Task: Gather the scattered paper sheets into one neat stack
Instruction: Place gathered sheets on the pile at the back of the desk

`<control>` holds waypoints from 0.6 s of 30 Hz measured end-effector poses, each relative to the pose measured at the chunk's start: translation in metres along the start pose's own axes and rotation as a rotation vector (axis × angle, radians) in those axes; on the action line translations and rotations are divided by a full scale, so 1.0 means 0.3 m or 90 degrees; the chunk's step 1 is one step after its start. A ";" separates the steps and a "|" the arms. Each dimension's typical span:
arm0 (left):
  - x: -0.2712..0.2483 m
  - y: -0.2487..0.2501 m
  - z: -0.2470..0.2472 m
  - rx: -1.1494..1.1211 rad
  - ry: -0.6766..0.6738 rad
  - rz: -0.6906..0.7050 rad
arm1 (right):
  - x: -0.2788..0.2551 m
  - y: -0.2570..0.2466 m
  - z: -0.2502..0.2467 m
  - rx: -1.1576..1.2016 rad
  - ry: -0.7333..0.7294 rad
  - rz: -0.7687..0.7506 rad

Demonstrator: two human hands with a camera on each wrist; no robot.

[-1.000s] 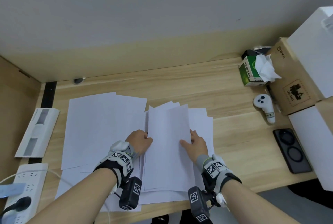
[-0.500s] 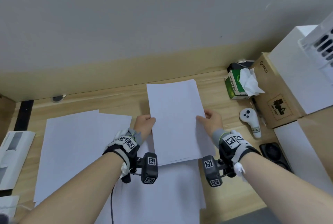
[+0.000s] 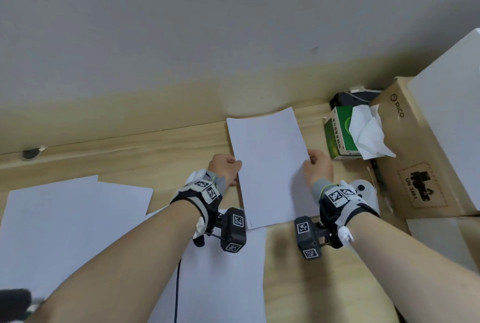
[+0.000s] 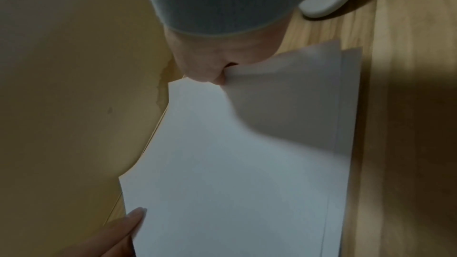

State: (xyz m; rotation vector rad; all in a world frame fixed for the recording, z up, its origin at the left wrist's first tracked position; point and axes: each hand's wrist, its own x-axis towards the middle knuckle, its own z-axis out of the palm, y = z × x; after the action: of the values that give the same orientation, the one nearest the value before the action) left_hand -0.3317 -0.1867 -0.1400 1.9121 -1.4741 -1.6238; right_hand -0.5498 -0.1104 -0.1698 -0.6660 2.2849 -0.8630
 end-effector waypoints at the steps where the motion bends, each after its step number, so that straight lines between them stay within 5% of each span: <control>1: 0.014 0.001 0.020 0.014 0.000 -0.004 | 0.014 0.011 0.001 0.003 0.004 0.003; 10: 0.049 0.000 0.046 0.194 0.064 0.029 | 0.020 0.012 0.027 0.004 0.024 -0.009; 18: -0.062 -0.097 -0.155 0.201 0.103 0.049 | -0.155 -0.028 0.043 -0.044 0.049 -0.028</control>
State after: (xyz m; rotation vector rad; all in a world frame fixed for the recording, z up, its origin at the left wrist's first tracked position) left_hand -0.2751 -0.1774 -0.1327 2.0593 -1.7944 -1.2289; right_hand -0.5067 -0.0920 -0.1551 -0.7280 2.3866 -0.8472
